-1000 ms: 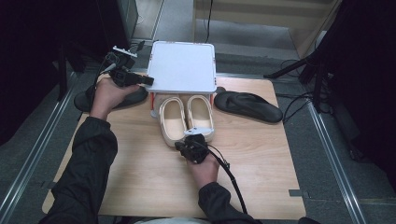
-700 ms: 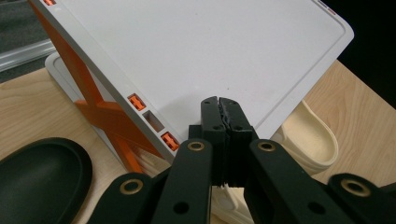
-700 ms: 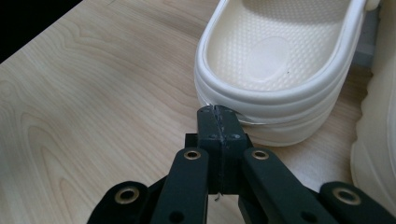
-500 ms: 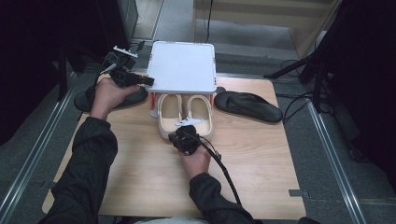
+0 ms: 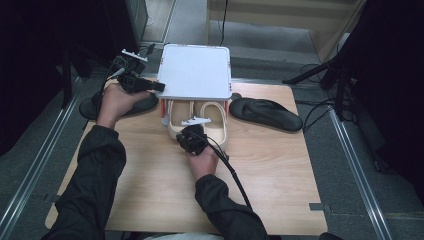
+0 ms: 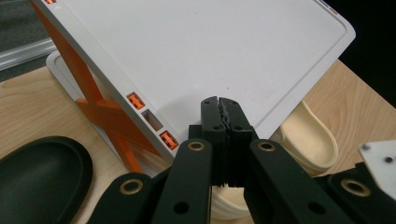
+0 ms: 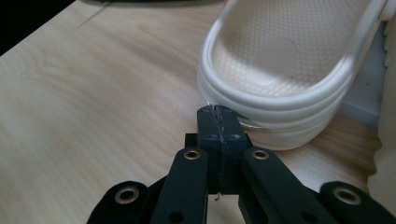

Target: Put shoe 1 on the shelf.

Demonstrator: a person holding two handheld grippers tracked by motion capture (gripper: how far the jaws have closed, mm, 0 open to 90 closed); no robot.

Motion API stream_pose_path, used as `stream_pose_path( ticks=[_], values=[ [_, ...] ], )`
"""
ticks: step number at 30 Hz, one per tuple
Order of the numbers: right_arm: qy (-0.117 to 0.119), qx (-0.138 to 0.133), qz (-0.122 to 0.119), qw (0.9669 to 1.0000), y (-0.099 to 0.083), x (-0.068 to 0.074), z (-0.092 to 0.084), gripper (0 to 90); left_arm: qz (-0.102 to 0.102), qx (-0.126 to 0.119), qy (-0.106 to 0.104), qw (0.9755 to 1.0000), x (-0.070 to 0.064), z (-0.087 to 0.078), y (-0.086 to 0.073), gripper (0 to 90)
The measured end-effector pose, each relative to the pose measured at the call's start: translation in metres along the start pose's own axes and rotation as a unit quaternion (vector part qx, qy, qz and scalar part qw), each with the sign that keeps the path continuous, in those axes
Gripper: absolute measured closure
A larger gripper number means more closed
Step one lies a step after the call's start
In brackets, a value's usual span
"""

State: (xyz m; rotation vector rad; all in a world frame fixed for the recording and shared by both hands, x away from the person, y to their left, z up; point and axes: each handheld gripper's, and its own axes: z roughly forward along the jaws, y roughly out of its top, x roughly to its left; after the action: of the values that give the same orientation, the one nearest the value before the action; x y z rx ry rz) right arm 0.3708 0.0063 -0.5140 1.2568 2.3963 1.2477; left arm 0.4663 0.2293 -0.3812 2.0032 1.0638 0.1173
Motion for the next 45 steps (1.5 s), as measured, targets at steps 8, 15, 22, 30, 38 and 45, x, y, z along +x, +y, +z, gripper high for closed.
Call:
stream_pose_path(
  ticks=[8, 15, 22, 30, 38, 45],
  values=[
    [-0.018, -0.002, 0.011, 0.9998, 0.018, -0.003, 0.017, 90.0, 0.002, 0.001, -0.004, 1.0, 0.0, 0.0, 0.0, 90.0],
    [-0.043, -0.015, 0.001, 0.999, 0.025, -0.006, 0.028, 90.0, -0.002, 0.0, -0.008, 1.0, 0.001, 0.0, 0.0, 90.0],
    [-0.041, -0.013, 0.007, 0.9991, 0.029, -0.01, 0.032, 90.0, -0.001, 0.001, -0.008, 1.0, 0.001, 0.0, 0.0, 90.0],
    [-0.017, -0.016, 0.002, 0.9997, 0.03, -0.003, 0.018, 90.0, -0.003, 0.0, -0.007, 1.0, 0.001, 0.0, 0.0, 90.0],
    [0.016, -0.022, -0.014, 0.9995, 0.031, 0.007, -0.009, 90.0, -0.005, 0.003, -0.003, 1.0, 0.0, 0.0, 0.0, 90.0],
    [0.032, -0.022, -0.018, 0.9991, 0.022, 0.003, -0.035, 90.0, -0.006, 0.001, -0.004, 1.0, 0.0, 0.0, 0.0, 90.0]
  ],
)
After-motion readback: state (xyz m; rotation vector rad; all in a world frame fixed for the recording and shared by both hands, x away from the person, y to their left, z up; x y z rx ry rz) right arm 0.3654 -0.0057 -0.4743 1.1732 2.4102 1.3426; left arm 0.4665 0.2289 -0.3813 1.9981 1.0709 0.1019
